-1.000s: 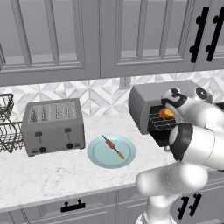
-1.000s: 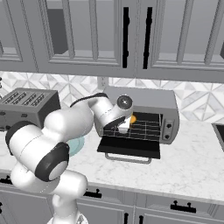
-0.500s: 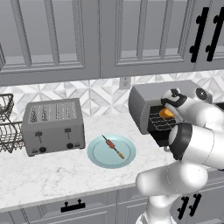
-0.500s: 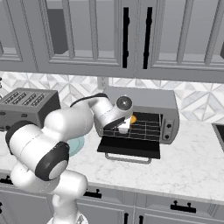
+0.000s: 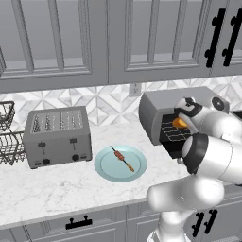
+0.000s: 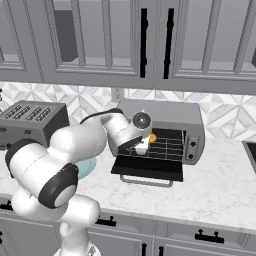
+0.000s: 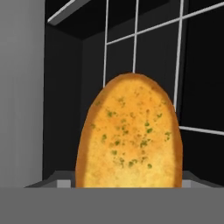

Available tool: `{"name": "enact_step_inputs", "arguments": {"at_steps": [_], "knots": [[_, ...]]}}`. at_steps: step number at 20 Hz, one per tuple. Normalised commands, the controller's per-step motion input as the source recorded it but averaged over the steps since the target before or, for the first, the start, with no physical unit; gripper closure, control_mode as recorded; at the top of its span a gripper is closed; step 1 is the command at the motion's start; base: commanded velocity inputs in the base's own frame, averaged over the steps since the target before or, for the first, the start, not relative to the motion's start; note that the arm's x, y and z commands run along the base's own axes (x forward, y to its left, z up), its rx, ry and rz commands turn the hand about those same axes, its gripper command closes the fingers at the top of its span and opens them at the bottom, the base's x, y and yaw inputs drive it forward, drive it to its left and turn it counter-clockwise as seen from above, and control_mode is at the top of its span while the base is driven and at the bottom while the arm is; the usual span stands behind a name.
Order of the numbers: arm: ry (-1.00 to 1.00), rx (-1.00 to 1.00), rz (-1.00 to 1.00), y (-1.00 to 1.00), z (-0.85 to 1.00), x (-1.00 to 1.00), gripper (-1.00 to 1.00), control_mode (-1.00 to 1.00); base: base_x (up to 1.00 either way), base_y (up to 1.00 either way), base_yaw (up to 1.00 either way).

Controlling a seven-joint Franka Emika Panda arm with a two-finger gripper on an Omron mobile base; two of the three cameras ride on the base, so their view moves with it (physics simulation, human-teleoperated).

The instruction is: Pick up the kebab skewer and baguette bread, and place them inside the toaster oven. Close the toaster oven door and start by setting the timer.

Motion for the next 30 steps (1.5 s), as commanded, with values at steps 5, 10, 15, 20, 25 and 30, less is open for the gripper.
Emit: {"name": "enact_step_inputs", "arguments": {"at_steps": [5,10,15,20,25,30], "knots": [[0.01,0.00,0.00,0.00,0.00,0.00,-1.00,-1.00,0.00,0.00,0.00],[0.03,0.00,0.00,0.00,0.00,0.00,-1.00,-1.00,0.00,0.00,0.00],[0.11,0.00,0.00,0.00,0.04,0.00,-1.00,-1.00,0.00,0.00,0.00],[0.14,-0.01,0.02,0.00,0.00,0.02,-1.00,-1.00,0.00,0.00,0.00],[0.19,0.00,0.04,0.00,0.00,0.00,-1.00,-1.00,0.00,0.00,0.00],[0.17,0.01,-0.01,0.00,0.02,0.02,-1.00,-1.00,0.00,0.00,0.00]]}}
